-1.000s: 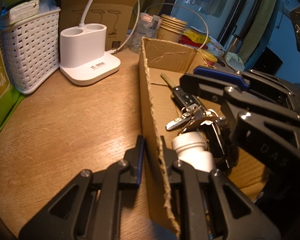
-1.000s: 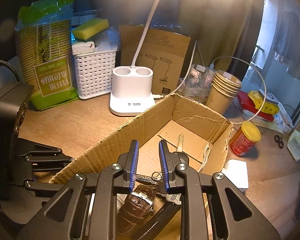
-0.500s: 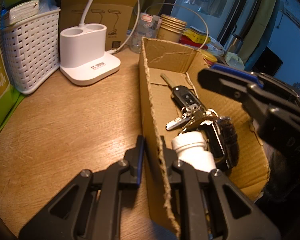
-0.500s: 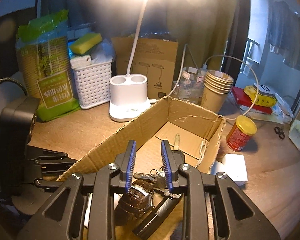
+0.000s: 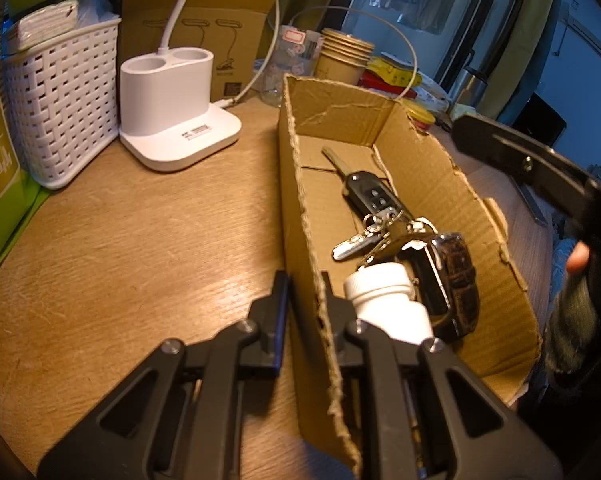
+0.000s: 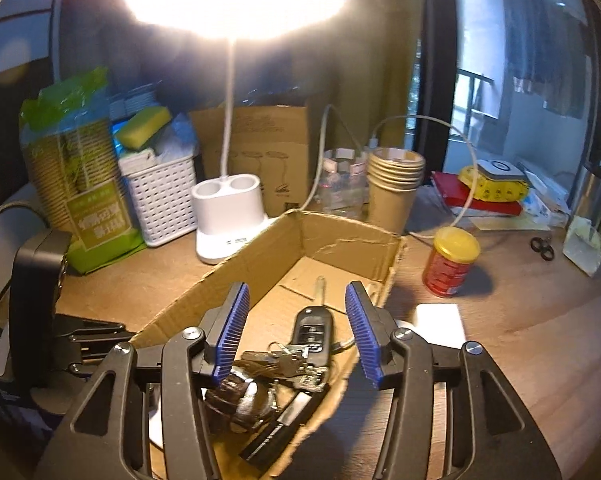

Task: Organize rigid objects
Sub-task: 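Release the keys into the box and withdraw the right gripper, then move the right gripper to the white charger and grasp it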

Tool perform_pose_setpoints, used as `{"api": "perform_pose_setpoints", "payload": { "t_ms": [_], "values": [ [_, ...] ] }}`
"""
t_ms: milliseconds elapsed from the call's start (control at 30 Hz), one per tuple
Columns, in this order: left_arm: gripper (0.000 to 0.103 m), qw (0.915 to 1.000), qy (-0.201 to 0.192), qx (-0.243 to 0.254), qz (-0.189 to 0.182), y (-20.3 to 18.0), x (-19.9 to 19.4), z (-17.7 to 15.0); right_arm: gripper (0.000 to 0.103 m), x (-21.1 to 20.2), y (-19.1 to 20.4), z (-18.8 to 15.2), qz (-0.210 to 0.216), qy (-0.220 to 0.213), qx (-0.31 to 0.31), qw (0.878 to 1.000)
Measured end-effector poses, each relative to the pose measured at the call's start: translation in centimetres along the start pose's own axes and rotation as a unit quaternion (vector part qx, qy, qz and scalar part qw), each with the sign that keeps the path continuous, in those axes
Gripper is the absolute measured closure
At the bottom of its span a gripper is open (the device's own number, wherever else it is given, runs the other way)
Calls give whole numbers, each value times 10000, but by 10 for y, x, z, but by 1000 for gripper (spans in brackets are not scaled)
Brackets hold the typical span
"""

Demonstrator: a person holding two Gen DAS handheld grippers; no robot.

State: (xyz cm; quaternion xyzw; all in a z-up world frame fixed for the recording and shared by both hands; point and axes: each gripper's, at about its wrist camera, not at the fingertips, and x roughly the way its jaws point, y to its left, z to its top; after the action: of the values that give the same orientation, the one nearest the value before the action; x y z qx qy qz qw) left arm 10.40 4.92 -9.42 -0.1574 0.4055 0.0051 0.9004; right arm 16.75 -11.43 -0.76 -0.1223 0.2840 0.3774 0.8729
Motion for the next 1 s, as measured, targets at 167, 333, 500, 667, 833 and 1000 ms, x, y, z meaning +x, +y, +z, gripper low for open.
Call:
{"api": "perform_pose_setpoints", "payload": {
  "t_ms": [167,333,500,667,833,1000],
  "values": [
    [89,10000,-1,3,3,-1,0,0,50,-6,-15,-1,-121,-69,174,9998],
    [89,10000,-1,2,2,-1,0,0,49,-11,-33,-4,-283,-108,374,9988],
    [89,10000,0,2,3,0,0,0,49,-13,-51,-9,-433,-81,600,9972],
    [89,10000,0,3,3,-1,0,0,48,-12,-62,-12,-536,-42,746,9958],
    [89,10000,-1,3,4,-1,0,0,47,0,-77,-20,-749,127,926,9928],
    [89,10000,0,2,3,-1,0,0,45,21,-84,-31,-809,395,972,9912]
  ]
}}
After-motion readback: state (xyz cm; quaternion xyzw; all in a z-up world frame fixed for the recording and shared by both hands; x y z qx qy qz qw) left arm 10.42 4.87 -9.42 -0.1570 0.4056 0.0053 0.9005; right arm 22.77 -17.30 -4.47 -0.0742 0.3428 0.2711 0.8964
